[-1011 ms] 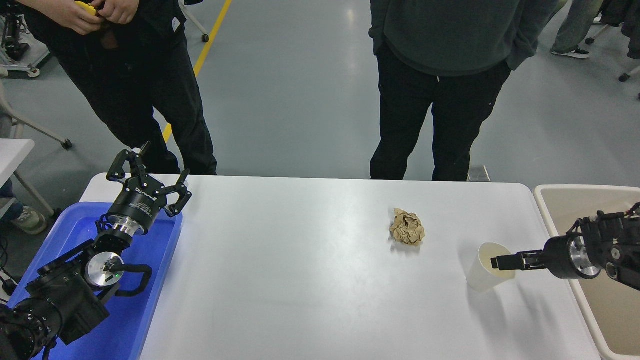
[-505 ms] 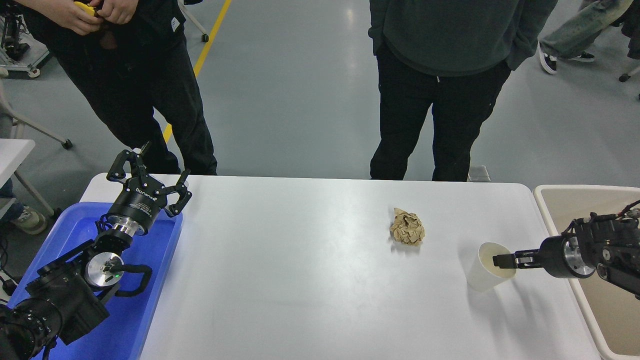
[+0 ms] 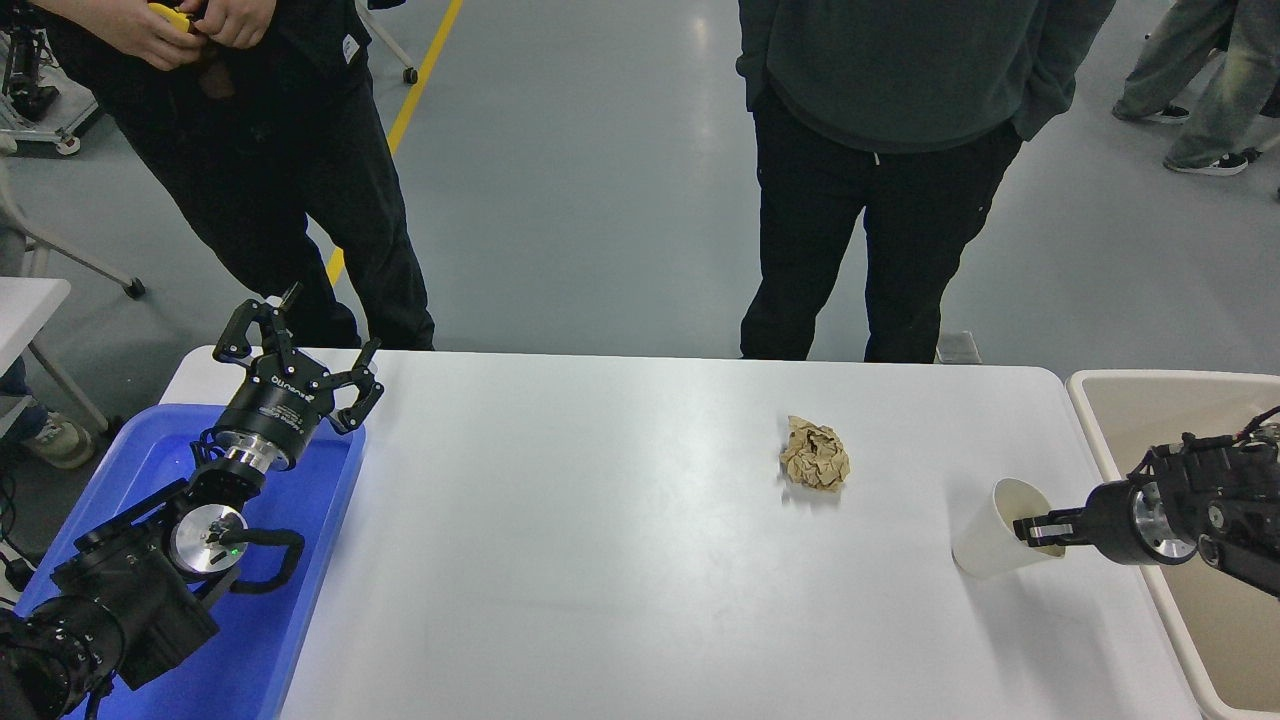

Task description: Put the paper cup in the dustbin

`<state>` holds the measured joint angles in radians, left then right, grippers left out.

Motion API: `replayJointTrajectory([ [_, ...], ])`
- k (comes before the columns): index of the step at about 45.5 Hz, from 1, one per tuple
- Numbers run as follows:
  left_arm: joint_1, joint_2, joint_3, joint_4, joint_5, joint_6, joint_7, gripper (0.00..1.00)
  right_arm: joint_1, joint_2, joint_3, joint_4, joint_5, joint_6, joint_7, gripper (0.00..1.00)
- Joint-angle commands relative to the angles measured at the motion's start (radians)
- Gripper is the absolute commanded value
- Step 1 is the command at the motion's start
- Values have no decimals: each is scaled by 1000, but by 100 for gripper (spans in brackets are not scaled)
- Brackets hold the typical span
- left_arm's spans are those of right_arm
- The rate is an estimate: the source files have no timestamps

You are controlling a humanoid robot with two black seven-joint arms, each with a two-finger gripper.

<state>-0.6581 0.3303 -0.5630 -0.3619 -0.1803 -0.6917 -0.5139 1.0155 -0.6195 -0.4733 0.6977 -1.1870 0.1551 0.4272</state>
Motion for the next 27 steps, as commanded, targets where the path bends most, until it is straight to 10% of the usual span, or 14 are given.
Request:
replayJointTrajectory([
  [1,0,0,0,0,-1,0,0,100,3,0,10,2,1,-2,1,0],
  [27,0,0,0,0,1,0,0,100,69,-140,39,117,4,-2,54,0],
])
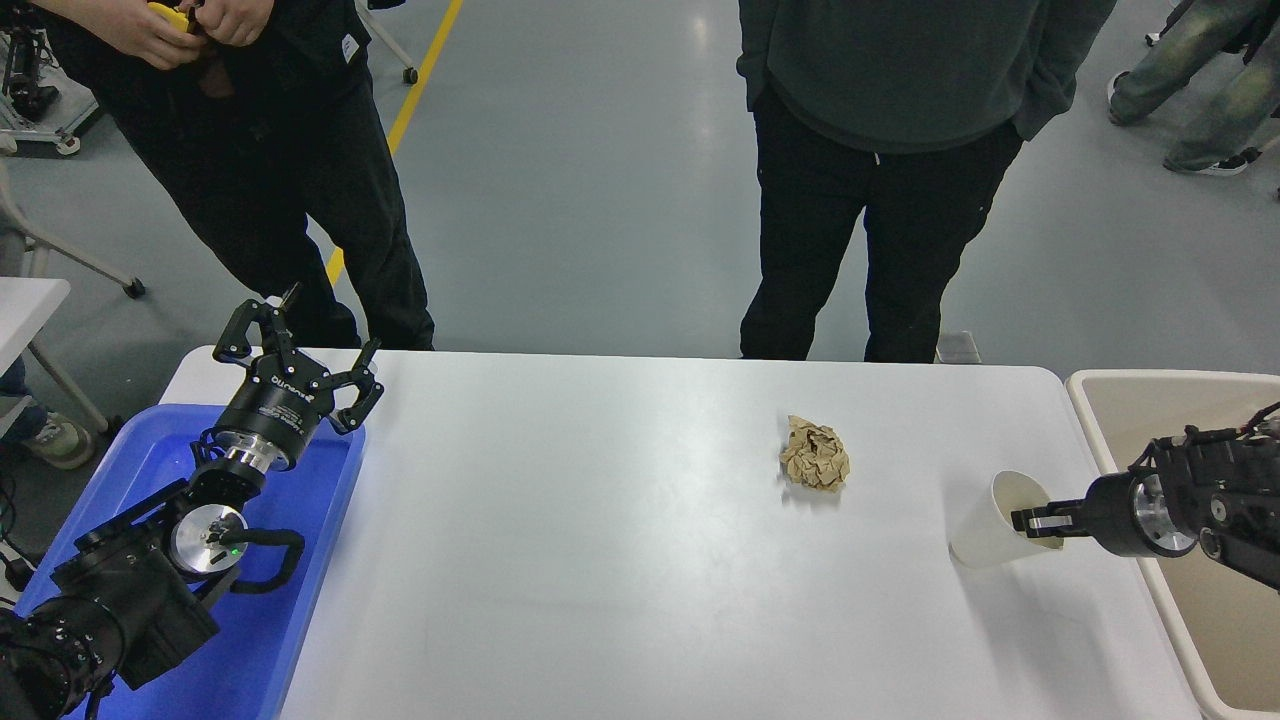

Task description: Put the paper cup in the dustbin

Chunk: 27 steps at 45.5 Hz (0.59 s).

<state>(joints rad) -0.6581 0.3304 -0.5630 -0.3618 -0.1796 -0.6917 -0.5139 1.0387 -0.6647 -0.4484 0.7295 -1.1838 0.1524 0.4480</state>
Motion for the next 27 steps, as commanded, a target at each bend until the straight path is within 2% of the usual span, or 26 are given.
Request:
replayJointTrajectory([
  [1,0,1,0,0,-1,0,0,100,58,-116,14,103,1,1,35,0],
  [14,0,1,0,0,-1,0,0,100,205,-329,22,263,4,16,77,0],
  [27,0,1,0,0,0,1,0,100,294,-435,49,286,4,85,115,0],
])
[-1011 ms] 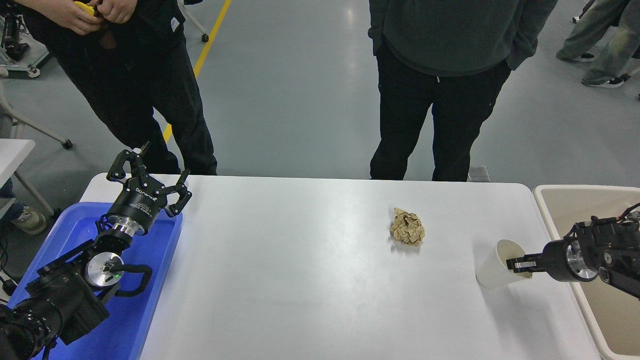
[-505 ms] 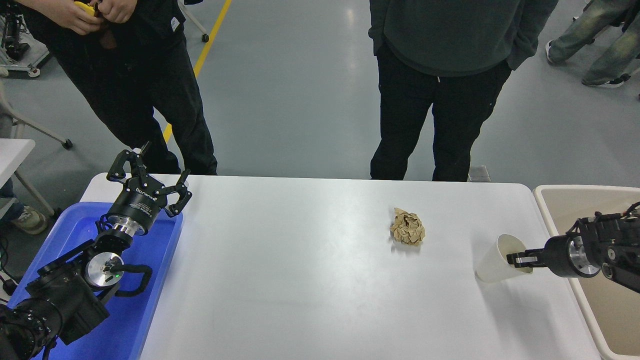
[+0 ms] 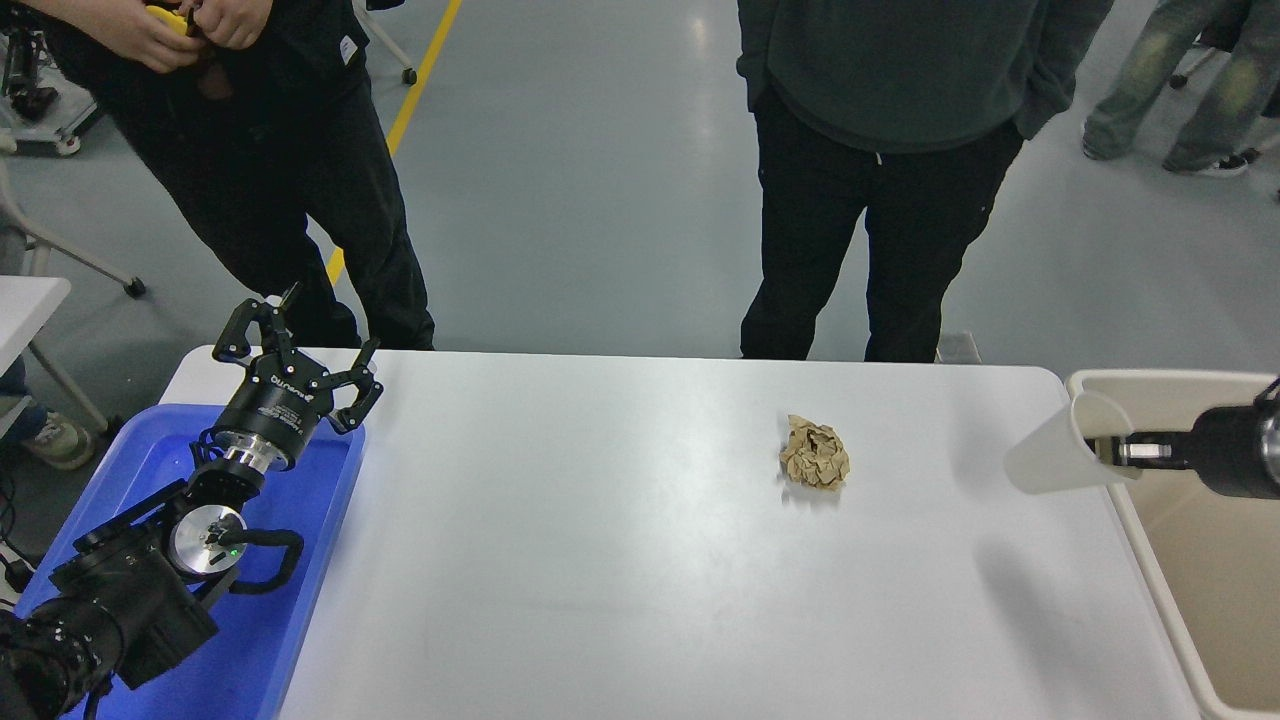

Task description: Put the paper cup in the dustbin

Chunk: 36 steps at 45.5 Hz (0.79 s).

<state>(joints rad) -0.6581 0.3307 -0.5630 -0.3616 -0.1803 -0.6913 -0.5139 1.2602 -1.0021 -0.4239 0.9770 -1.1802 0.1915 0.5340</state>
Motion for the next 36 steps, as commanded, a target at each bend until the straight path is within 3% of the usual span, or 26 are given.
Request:
replayJointTrajectory([
  [1,0,-1,0,0,1,1,0,100,73,-99,28,38,1,49,29,0],
  [23,0,-1,0,0,1,0,0,100,64,-99,40,11,1,55,27,0],
  [36,0,1,0,0,1,1,0,100,-47,-49,39,-296,157,56,23,0],
])
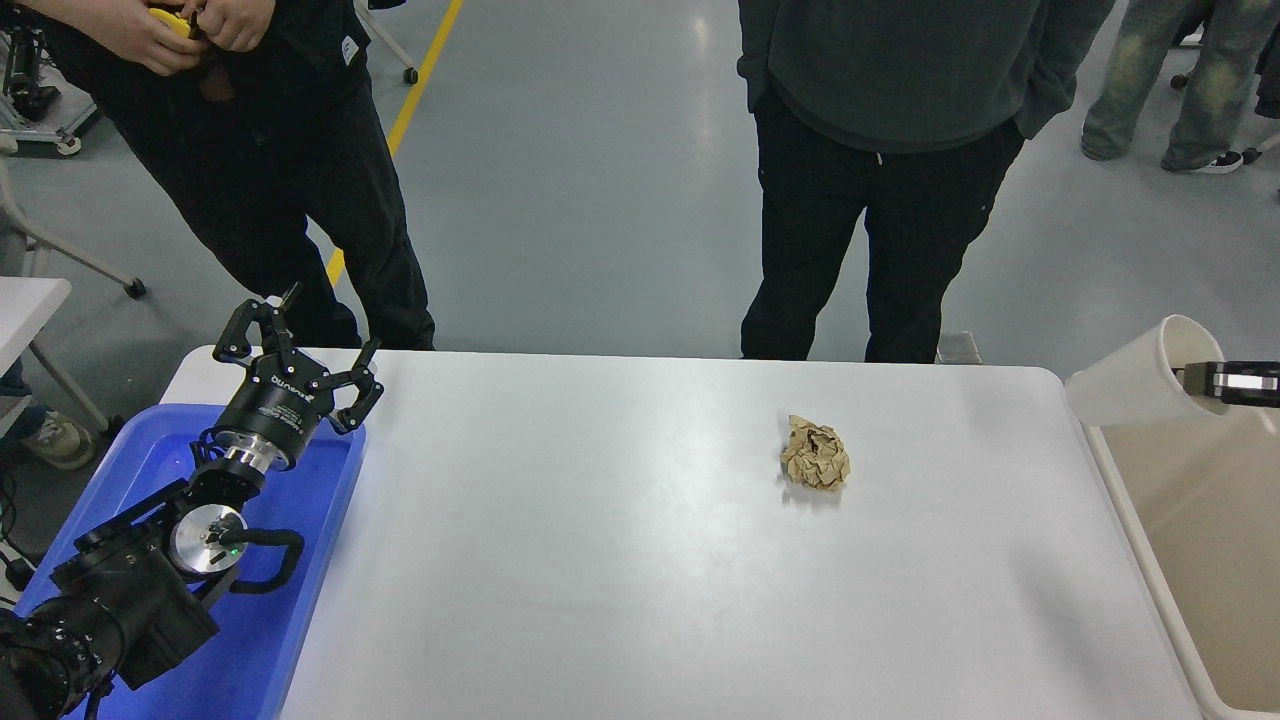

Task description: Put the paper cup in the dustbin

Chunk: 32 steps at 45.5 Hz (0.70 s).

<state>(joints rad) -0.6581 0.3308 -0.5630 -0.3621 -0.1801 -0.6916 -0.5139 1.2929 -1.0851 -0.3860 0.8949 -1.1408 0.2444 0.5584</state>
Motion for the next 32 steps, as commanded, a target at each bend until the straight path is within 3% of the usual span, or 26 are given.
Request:
replayJointTrajectory([
  [1,0,1,0,0,-1,0,0,100,-92,42,1,-243,133,3,-2,0],
  [20,0,-1,0,0,1,0,0,100,-357,221,-16,-757,383,6,-37,0],
  [32,0,-1,0,0,-1,0,0,100,-420,255,-11,-834,461,6,-187,0],
])
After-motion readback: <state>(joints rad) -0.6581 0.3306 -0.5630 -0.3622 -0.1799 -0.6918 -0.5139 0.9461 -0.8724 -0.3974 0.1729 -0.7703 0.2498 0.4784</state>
